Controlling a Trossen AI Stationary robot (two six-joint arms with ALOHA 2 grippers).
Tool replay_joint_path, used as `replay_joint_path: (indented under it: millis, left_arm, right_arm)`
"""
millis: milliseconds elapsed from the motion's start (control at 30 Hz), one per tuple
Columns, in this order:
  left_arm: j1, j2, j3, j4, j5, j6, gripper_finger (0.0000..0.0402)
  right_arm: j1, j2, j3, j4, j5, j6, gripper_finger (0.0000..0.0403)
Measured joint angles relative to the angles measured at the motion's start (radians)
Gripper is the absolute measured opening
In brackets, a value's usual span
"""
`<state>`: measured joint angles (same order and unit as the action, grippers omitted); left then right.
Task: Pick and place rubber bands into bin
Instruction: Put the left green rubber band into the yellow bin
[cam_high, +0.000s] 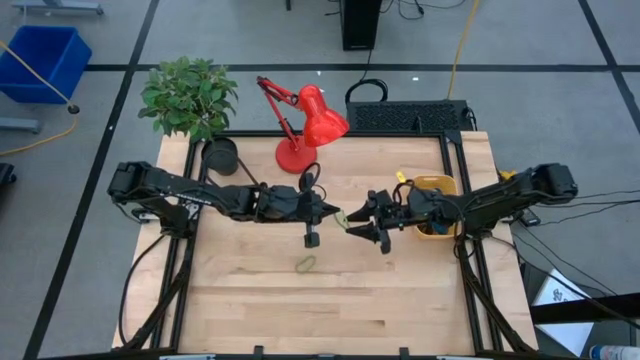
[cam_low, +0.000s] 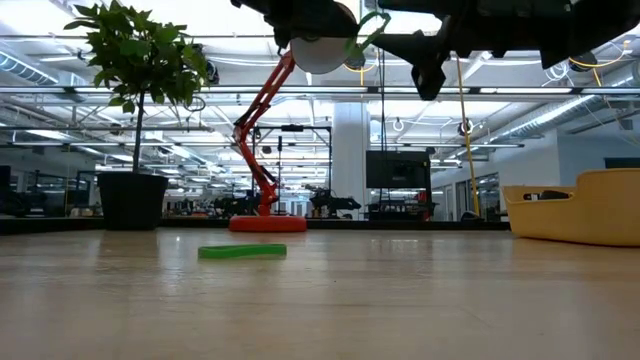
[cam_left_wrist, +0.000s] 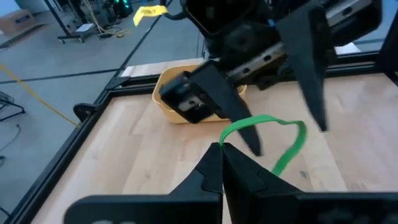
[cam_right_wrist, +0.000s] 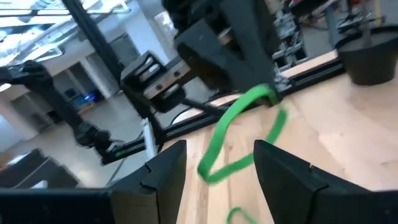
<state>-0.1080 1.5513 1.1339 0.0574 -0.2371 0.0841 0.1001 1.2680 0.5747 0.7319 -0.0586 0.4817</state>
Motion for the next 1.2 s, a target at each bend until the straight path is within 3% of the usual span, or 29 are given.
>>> replay_joint_path:
  millis: [233, 600, 767, 1067, 1200]
  left_arm:
    - [0.014, 0.000, 0.000, 0.000, -0.001, -0.008, 0.0004]
    - [0.017, 0.000, 0.000, 0.000, -0.001, -0.014, 0.0005]
    - [0.016, 0.000, 0.000, 0.000, -0.001, -0.016, 0.0023]
    - [0.016, 0.000, 0.001, 0.000, -0.001, -0.015, 0.0006]
    - [0.018, 0.000, 0.001, -0.001, -0.001, -0.042, 0.0018]
  right_arm:
    - [0.000, 0.010, 0.000, 0.005, -0.026, 0.038, 0.0160]
    - [0.000, 0.010, 0.000, 0.027, -0.025, -0.011, 0.0007]
    - [0.000, 0.010, 0.000, 0.028, -0.022, -0.001, 0.0003]
    - [0.000, 0.010, 0.000, 0.028, -0.022, 0.003, 0.0001]
    - [0.000, 0.002, 0.000, 0.026, -0.022, 0.003, 0.0001]
